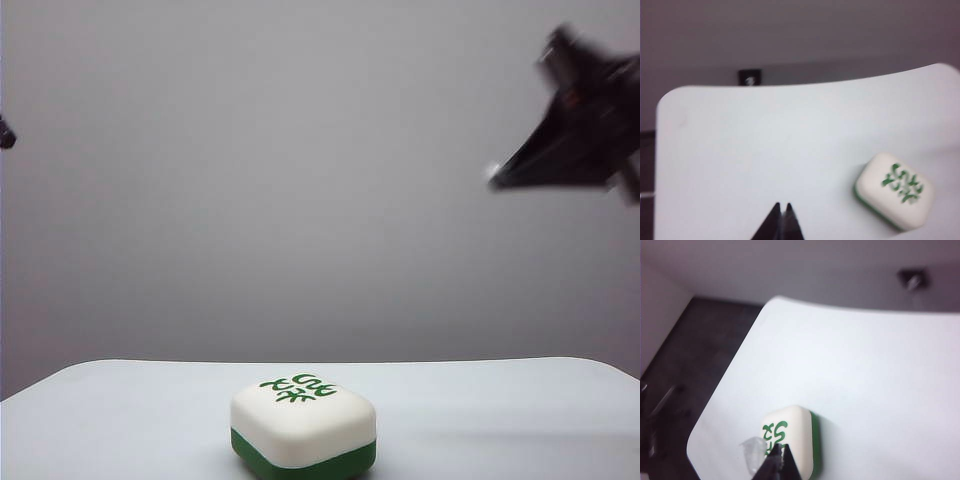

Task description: Pick up the foam mahjong on the table and turn it over.

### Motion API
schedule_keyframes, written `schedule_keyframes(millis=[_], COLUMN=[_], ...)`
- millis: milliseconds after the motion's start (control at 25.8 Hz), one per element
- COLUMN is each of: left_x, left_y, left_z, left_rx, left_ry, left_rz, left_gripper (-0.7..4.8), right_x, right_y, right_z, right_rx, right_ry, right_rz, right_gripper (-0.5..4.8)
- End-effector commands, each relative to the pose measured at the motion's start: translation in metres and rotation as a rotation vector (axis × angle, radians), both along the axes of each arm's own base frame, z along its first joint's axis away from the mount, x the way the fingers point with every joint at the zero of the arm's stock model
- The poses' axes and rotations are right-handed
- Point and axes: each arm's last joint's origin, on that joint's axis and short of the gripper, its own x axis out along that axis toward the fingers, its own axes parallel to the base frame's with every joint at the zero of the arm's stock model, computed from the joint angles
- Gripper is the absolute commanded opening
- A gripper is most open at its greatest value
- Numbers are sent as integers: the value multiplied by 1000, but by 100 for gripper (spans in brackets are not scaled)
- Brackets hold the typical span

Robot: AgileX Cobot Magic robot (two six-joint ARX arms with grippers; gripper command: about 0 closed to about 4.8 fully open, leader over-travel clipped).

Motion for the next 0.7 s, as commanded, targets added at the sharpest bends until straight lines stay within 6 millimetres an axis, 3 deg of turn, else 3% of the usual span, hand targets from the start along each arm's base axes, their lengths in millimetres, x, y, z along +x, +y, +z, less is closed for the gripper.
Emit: schedule_keyframes(millis=[39,116,271,348,387,581,697], left_x=[-2,-3,-3,-3,-3,-4,-4], left_y=[1,2,0,0,0,-2,-3], left_z=[-4,-5,-5,-4,-4,-4,-4], left_rx=[27,34,19,18,18,-5,-24], left_ry=[53,64,68,62,60,66,73], left_rz=[40,49,47,42,42,-9,-47], left_gripper=[-6,-6,-6,-6,-6,-6,-6], right_x=[20,29,47,56,60,77,76], right_y=[18,35,60,72,75,97,102], right_z=[-16,-29,-52,-65,-70,-99,-105], right_rx=[-12,-32,-51,-52,-43,-71,-115], right_ry=[38,60,121,168,189,282,300], right_rz=[86,144,222,256,276,361,385], right_gripper=[21,74,125,221,243,245,245])
